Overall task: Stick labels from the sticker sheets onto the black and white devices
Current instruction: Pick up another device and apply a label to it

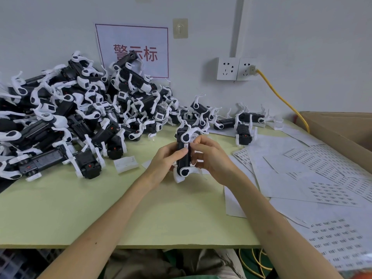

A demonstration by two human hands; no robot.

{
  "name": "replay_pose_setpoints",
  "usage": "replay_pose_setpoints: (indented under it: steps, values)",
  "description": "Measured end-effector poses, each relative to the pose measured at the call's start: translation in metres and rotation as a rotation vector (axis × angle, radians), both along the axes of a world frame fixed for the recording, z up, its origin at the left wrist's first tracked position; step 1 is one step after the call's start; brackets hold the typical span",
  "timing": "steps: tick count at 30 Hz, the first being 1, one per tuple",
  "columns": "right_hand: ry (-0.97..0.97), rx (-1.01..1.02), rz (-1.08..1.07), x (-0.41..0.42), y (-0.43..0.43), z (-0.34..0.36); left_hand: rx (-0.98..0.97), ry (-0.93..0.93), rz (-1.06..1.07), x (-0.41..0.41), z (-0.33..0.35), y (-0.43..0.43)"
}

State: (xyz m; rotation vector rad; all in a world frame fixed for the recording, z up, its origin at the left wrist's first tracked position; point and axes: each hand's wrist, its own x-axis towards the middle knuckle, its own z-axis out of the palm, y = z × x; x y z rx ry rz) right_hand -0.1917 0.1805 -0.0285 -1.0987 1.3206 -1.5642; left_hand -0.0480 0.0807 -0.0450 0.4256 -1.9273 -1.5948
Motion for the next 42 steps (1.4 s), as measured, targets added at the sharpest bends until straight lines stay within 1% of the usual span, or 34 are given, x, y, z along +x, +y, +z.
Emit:
replay_pose_setpoints:
  steps: [9, 12, 15, 20, 22, 29, 32, 35, 42]
  values:
    - [0.022, -0.001, -0.004, 0.003, -0.001, -0.001, -0.033, 0.0, 0.079, -0.003, -0.002, 0.0]
    - [0.041, 0.008, 0.035, 0.004, -0.001, -0.002, -0.032, 0.022, 0.118, -0.005, -0.004, -0.002]
    - [0.037, -0.002, 0.076, 0.005, -0.001, -0.001, -0.035, -0.008, 0.148, -0.007, -0.004, -0.002]
    - [-0.024, -0.025, 0.064, 0.003, -0.001, 0.0, 0.004, -0.036, 0.11, -0.007, -0.004, -0.005]
    - [-0.022, -0.021, 0.038, 0.002, -0.001, 0.0, 0.032, -0.072, 0.105, -0.005, -0.001, -0.006]
    - [-0.017, 0.004, -0.018, -0.001, -0.002, 0.001, 0.145, -0.076, -0.035, -0.002, 0.001, -0.007]
    - [-0.006, 0.036, -0.037, -0.001, -0.002, 0.0, 0.213, -0.078, -0.046, -0.004, 0.0, -0.009]
    - [-0.004, 0.036, -0.052, -0.002, -0.002, 0.0, 0.213, -0.085, -0.047, -0.004, -0.001, -0.009]
    - [-0.002, 0.031, -0.054, -0.002, -0.003, 0.001, 0.194, -0.147, 0.146, -0.008, -0.001, -0.009]
